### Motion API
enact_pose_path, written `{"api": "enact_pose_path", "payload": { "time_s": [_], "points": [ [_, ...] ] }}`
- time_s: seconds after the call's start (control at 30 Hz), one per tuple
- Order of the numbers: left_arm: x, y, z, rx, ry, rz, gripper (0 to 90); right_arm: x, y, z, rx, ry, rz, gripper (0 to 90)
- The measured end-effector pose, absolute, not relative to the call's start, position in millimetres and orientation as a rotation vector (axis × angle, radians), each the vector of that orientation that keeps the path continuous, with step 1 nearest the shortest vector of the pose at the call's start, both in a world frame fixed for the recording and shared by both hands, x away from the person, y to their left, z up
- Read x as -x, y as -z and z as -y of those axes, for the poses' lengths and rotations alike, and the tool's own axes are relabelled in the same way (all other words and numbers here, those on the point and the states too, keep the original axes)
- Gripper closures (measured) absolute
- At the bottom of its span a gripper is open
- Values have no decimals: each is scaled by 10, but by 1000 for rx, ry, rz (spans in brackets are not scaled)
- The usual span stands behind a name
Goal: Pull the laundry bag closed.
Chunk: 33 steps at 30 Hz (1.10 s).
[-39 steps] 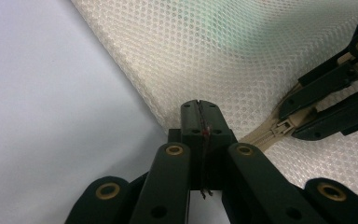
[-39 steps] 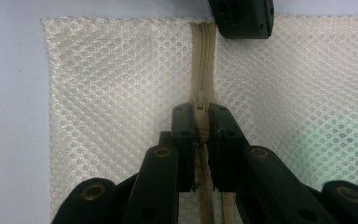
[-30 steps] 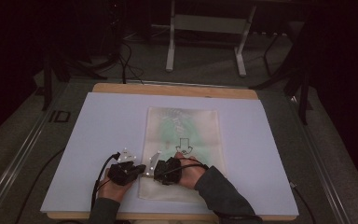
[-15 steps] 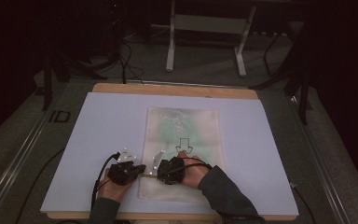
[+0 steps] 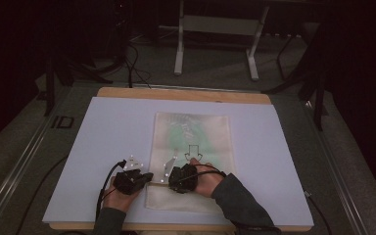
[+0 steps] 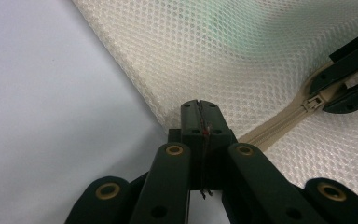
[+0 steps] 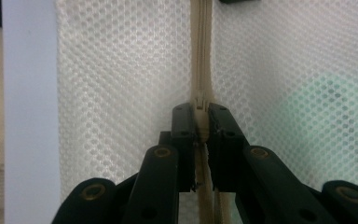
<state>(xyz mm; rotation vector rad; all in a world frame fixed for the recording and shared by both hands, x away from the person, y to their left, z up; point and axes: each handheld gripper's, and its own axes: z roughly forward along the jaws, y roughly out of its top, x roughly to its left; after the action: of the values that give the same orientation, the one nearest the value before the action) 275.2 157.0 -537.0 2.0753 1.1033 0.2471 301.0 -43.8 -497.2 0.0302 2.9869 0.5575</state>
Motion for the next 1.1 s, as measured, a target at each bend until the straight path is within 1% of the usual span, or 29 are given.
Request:
{"api": "enact_pose_path", "payload": {
  "time_s": [1.1],
  "points": [
    [-2753, 5369, -1572, -2073, -243, -1110, 894, -2981, 4928, 705, -72, -569, -2994, 824]
  ]
}}
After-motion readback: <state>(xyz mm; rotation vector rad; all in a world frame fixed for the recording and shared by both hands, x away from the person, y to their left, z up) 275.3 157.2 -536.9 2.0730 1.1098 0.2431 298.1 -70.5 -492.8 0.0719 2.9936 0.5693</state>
